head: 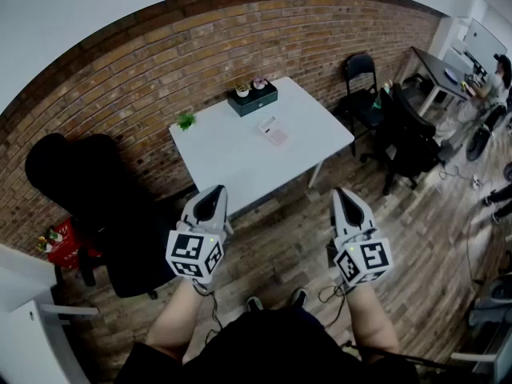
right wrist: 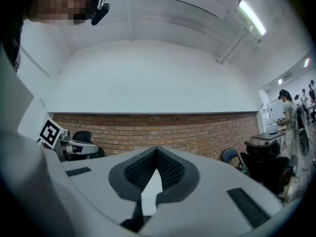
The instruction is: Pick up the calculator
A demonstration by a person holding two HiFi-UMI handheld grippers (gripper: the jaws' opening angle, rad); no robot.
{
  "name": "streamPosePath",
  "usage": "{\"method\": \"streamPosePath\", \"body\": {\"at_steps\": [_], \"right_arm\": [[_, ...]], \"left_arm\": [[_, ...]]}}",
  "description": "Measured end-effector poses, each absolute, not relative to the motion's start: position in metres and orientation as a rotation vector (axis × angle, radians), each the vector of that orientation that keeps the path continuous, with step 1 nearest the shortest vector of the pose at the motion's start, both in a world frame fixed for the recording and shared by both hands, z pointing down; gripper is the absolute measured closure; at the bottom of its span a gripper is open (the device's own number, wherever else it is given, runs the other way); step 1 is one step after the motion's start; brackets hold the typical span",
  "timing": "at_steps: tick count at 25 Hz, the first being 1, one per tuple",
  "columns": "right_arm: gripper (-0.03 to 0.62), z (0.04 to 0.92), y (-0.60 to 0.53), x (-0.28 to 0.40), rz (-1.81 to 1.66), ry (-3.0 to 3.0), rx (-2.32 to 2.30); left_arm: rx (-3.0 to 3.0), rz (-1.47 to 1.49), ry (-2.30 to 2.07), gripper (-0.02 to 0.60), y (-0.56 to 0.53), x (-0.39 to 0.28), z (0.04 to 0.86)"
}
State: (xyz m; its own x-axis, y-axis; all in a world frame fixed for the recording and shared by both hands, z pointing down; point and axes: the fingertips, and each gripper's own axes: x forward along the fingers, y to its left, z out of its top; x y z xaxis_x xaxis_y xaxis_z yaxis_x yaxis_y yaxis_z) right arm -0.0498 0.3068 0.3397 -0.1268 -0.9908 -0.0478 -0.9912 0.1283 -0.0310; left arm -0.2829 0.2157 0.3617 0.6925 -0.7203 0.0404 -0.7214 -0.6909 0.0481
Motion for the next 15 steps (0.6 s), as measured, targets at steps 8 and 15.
{"method": "streamPosePath", "body": {"at_steps": [8, 15], "right_arm": [[0.595, 0.337, 0.296, -0.068, 0.029, 2.317, -2.033], [0.595, 0.337, 0.289, -0.067, 0.029, 2.313, -2.046]], "left_arm": [[2.841, 0.022, -1.176, 0.575, 0.213, -0.293, 0.361], [2.839, 0.013, -1.159, 0.575, 0.210, -0.288, 0.362]]}}
